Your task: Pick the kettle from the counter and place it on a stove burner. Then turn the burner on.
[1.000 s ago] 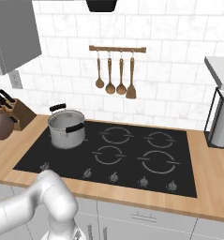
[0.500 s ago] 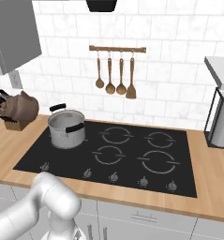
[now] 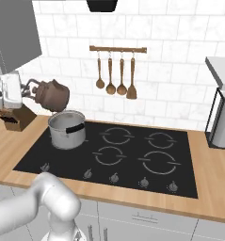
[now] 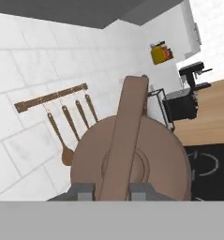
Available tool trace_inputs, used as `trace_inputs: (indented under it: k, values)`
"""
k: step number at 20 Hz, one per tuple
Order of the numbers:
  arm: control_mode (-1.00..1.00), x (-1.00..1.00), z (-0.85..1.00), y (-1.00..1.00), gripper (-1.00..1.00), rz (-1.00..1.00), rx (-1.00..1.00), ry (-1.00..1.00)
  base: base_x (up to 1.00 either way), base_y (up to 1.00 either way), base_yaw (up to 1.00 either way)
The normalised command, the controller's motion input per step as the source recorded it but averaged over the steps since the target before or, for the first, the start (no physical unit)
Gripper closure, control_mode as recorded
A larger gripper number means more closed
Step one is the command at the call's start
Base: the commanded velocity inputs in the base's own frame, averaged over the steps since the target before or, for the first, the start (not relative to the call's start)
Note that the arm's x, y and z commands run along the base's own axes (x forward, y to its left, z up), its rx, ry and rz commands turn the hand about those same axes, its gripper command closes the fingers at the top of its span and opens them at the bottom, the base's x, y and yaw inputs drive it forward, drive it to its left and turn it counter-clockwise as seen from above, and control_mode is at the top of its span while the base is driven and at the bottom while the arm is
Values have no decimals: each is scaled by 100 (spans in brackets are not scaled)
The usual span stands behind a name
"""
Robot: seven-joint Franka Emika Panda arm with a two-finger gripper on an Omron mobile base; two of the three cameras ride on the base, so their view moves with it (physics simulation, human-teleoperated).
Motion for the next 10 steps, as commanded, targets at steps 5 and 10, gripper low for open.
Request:
trace_inputs:
  k: [5,10]
  values:
    - [-100,57,3,-100,100,-18,18,3,0,0,0]
    - [-100,49,0,-100,100,-9,19,0,0,0,0]
